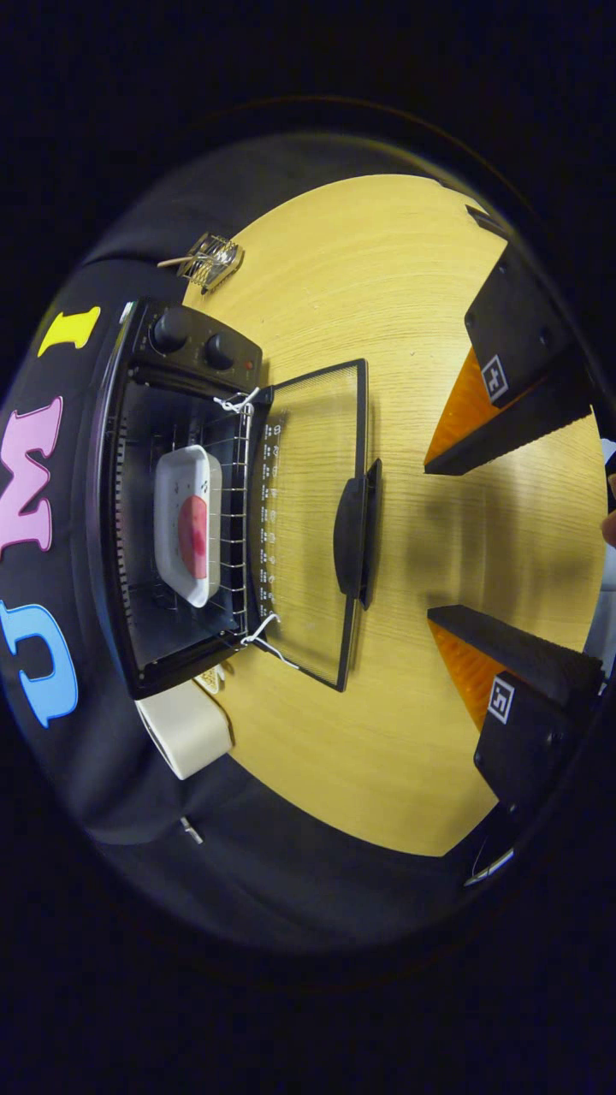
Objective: Open the toaster oven, put the food inside, and close the toaster oven door.
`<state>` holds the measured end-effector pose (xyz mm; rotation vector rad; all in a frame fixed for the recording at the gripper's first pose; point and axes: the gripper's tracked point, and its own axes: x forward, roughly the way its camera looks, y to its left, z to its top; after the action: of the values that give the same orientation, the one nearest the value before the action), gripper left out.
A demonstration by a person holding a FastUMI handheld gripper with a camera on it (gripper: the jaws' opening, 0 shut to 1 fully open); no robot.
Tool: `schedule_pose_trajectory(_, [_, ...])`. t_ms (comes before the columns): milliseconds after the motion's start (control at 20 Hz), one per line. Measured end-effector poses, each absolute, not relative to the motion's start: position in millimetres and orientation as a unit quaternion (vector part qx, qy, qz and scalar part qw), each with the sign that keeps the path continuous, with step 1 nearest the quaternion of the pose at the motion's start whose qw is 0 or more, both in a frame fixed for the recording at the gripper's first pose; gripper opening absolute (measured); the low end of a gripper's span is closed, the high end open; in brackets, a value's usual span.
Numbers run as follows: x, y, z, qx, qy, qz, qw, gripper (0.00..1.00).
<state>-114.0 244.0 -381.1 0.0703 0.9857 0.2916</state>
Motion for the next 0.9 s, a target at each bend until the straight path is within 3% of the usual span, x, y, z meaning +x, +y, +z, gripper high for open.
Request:
schedule_pose_trajectory(650, [-71.5, 257.6, -416.5, 0.034, 0.501, 0.051, 0.863, 0.99])
schedule_pose_trajectory(900, [-73.9, 256.7, -407.5, 0.037, 0.486, 0.052, 0.872, 0.99])
